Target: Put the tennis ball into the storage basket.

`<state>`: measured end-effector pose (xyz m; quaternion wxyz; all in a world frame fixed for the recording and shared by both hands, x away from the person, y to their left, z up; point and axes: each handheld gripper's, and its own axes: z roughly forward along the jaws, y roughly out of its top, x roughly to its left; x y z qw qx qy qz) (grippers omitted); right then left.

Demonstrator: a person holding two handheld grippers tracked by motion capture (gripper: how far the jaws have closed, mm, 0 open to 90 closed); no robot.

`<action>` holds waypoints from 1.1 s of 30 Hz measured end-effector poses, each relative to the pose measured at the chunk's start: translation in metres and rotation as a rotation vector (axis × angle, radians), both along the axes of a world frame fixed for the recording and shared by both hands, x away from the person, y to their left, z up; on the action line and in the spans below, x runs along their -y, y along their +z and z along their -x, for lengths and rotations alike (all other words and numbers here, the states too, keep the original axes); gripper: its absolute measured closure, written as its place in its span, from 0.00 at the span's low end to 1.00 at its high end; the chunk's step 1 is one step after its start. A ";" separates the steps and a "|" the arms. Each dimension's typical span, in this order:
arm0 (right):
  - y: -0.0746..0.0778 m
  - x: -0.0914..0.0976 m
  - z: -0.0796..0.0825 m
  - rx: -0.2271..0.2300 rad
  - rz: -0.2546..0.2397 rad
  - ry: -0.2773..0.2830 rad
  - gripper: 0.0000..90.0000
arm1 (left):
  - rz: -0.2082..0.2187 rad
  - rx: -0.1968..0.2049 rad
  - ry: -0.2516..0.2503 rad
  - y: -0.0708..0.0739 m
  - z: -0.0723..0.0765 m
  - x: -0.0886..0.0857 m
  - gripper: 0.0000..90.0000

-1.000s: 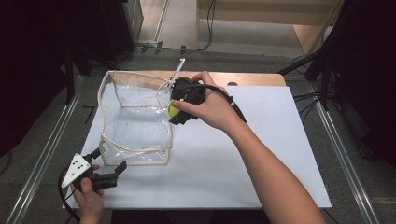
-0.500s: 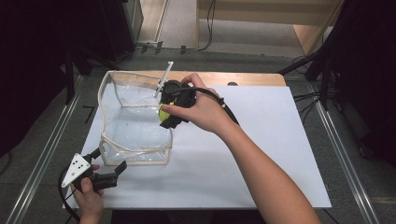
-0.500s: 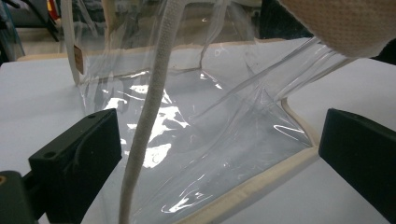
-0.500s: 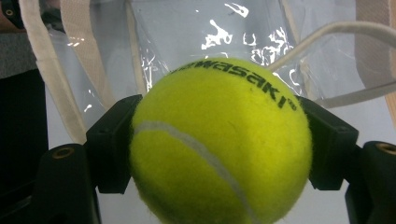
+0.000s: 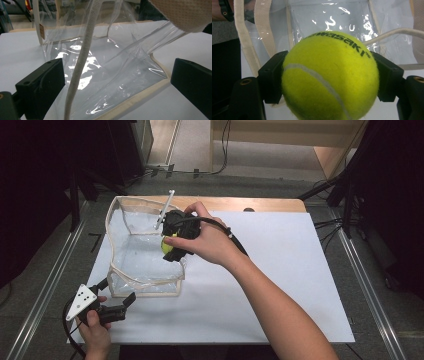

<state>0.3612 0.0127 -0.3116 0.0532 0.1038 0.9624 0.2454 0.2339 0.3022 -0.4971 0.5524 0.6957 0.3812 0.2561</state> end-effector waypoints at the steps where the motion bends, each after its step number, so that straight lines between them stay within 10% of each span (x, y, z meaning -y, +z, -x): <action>1: 0.001 -0.001 0.001 0.003 0.002 -0.001 0.25 | 0.000 0.000 0.000 0.000 0.000 0.000 0.00; 21: 0.009 -0.016 0.009 0.021 0.004 0.033 0.25 | 0.001 -0.001 0.001 0.000 0.000 0.000 0.00; 33: 0.021 -0.003 0.013 0.082 -0.108 -0.037 0.09 | 0.002 -0.001 0.000 0.000 0.000 -0.001 0.00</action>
